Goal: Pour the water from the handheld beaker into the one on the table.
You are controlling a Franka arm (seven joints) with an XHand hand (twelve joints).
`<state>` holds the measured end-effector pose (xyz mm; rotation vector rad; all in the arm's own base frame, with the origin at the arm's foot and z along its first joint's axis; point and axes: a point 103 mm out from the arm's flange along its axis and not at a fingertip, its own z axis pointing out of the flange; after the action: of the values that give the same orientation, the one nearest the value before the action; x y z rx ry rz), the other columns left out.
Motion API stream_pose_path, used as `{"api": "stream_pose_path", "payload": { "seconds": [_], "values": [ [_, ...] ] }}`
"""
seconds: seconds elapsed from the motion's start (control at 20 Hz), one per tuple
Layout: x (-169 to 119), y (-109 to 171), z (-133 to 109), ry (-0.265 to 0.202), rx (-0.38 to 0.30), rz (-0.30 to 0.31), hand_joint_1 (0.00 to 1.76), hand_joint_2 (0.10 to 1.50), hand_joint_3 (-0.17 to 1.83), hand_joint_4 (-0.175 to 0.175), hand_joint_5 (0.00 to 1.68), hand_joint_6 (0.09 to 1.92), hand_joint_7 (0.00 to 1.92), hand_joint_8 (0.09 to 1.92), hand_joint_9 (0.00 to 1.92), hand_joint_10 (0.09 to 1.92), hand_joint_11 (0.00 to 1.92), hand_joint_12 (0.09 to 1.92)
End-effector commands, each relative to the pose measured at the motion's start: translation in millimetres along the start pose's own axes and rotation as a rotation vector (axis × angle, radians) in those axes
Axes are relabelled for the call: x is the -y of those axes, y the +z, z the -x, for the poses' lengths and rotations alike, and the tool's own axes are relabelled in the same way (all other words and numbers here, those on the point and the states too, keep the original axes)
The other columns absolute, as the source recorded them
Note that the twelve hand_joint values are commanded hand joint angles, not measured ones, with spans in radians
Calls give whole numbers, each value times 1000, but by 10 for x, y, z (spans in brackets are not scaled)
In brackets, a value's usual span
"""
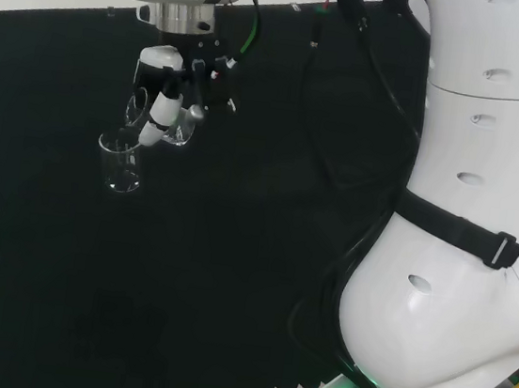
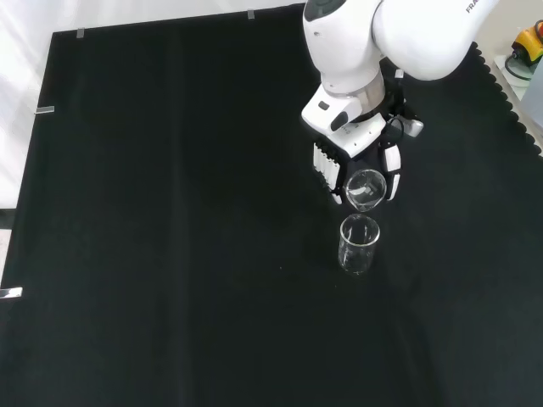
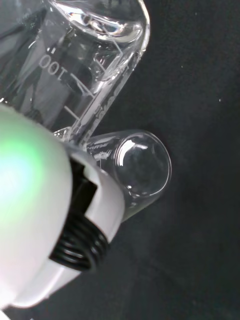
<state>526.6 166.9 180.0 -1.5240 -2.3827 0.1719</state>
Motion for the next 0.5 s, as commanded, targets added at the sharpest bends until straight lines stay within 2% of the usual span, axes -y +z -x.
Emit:
{"api": "stream_pose_path", "payload": {
  "seconds": [0.05, 0.15, 0.2, 0.25, 0.3, 0.4, 0.45, 0.5],
  "values": [
    [-57, 5, -73, 2, 48, -42, 1433, 629, 591, -175, 1365, 434, 1509, 364, 1367, 354, 1192, 861],
    [-91, 14, -107, 0, 73, -42, 1433, 627, 594, -175, 1366, 433, 1509, 365, 1369, 353, 1195, 860],
    [-90, -3, -129, -69, 28, -20, 1433, 626, 595, -175, 1366, 432, 1509, 365, 1370, 352, 1197, 860],
    [-80, -6, -100, -66, 31, -24, 1433, 626, 596, -175, 1367, 432, 1509, 365, 1371, 352, 1199, 860],
    [-64, -14, -50, -31, 48, -45, 1433, 625, 597, -175, 1367, 432, 1509, 365, 1372, 351, 1201, 860],
    [-22, -25, 72, -21, 70, -57, 1433, 624, 599, -175, 1368, 431, 1509, 366, 1373, 350, 1204, 860],
    [-47, -16, 9, 9, 107, -72, 1433, 623, 600, -175, 1368, 430, 1509, 366, 1374, 349, 1205, 859],
    [-37, -22, 36, 11, 112, -75, 1433, 622, 601, -175, 1369, 430, 1509, 366, 1374, 349, 1207, 859]
  ]
}}
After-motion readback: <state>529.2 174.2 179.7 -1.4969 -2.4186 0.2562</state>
